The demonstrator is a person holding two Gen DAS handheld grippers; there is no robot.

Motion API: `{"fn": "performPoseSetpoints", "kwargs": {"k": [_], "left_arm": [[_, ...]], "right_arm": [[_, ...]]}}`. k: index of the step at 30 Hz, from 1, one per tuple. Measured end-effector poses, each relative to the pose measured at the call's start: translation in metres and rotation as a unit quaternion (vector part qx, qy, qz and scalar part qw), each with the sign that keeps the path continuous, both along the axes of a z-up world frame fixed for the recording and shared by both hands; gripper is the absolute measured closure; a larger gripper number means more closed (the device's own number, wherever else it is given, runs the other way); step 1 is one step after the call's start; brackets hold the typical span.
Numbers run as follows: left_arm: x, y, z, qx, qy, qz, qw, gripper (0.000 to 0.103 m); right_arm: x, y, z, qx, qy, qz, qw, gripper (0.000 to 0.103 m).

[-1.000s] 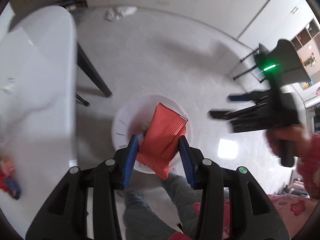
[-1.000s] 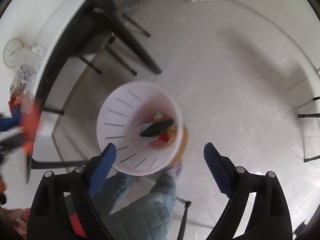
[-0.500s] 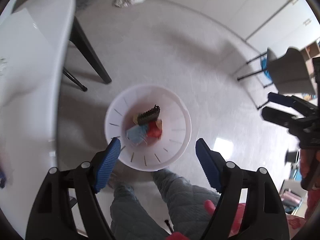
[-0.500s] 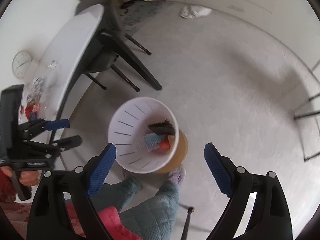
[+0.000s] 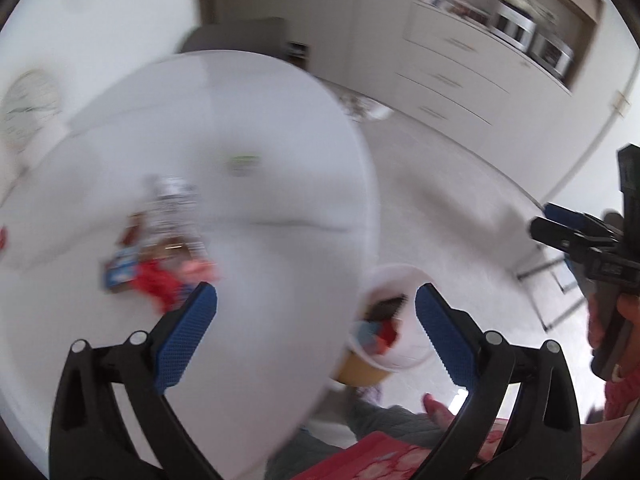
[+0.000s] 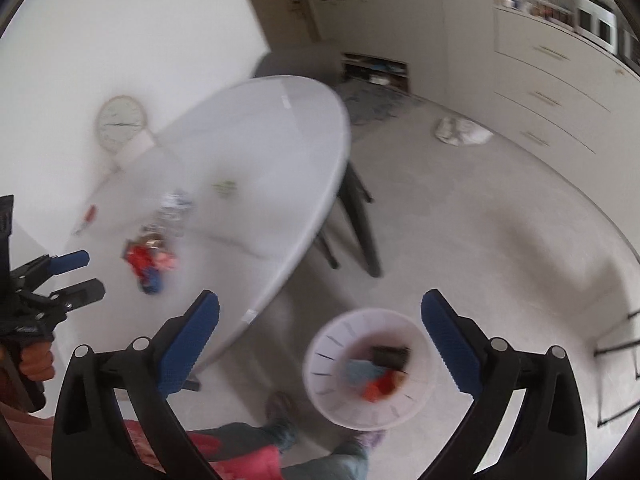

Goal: Collect trash
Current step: 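Grasp the blue printed box with the left tool while the right tool grasps the green paper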

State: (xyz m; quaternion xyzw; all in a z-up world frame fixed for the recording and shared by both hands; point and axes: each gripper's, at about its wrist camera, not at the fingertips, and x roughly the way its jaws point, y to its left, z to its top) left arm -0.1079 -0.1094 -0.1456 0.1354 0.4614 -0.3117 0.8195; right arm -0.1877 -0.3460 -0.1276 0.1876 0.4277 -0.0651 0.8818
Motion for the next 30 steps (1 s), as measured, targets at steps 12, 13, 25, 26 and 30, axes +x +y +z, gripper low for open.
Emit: {"fn": "performPoseSetpoints", "kwargs": {"k": [12,13,25,26,30], "left_arm": [[0.106,0.124,-0.038,0.099,-0.08,-0.073,0.9893,0.008],[0.116,0.126,-0.045,0.11,-0.078,-0.103,0.9854,0.008],[0.183,0.105,-0.12,0.166,-0.054,-0.347,0.9216,0.02],[0.186,0.102,-0.124,0.167,-0.052,-0.357,0.9175,0.026],[0.196,0.095,-0.14,0.166,-0.039,-0.39,0.9049,0.047]], "right_arm": [[0.097,0.117,0.01,-0.001,0.026,0.082,0.996,0.003],[0.101,0.125,0.011,-0.001,0.032,0.08,0.996,0.003],[0.091,0.157,0.0,0.023,0.108,-0.028,0.993,0.003],[0.09,0.157,-0.001,0.027,0.112,-0.039,0.993,0.003],[0.091,0.157,-0.002,0.036,0.117,-0.068,0.99,0.003]]}}
